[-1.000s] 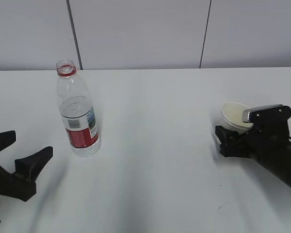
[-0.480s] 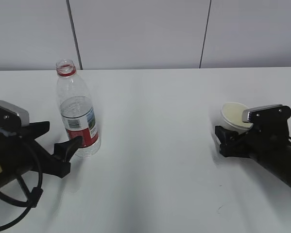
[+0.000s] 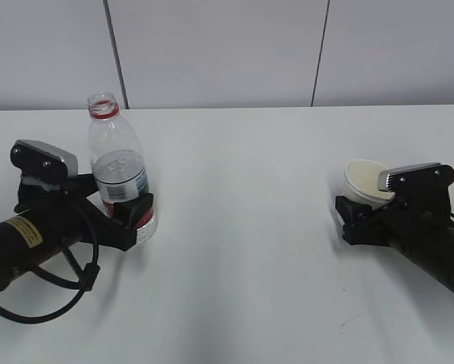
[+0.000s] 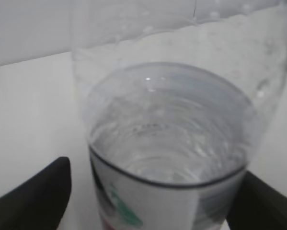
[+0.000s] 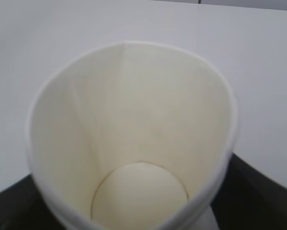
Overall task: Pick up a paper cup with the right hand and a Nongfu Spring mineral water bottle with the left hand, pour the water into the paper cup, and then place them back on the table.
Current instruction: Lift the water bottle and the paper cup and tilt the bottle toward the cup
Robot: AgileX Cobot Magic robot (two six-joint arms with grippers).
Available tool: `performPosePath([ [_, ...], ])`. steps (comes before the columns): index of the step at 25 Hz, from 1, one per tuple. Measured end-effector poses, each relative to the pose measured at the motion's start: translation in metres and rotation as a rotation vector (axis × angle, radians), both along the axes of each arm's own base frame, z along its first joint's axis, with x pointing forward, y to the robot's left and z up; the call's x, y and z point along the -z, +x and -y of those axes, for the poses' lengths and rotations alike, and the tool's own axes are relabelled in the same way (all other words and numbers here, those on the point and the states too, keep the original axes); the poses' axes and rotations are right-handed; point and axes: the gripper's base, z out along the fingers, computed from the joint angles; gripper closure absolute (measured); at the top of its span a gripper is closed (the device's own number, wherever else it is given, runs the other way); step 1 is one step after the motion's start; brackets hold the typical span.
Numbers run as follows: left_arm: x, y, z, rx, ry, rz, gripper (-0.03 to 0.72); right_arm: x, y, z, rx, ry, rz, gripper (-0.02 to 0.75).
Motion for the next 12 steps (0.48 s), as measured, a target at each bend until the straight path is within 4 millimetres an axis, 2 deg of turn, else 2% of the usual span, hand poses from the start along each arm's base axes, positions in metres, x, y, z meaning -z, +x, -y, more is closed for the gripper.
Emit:
performPosePath([
  [9,0.006,0.021,0.007,-0.003,-0.024,0.012,0.113,0.000,0.000,0.000,-0.002,0.000,0.000,0.149],
  [12,0.007,0.023,0.008,-0.003,-0.025,0.013,0.142,0.000,0.000,0.000,-0.002,0.000,0.000,0.149],
])
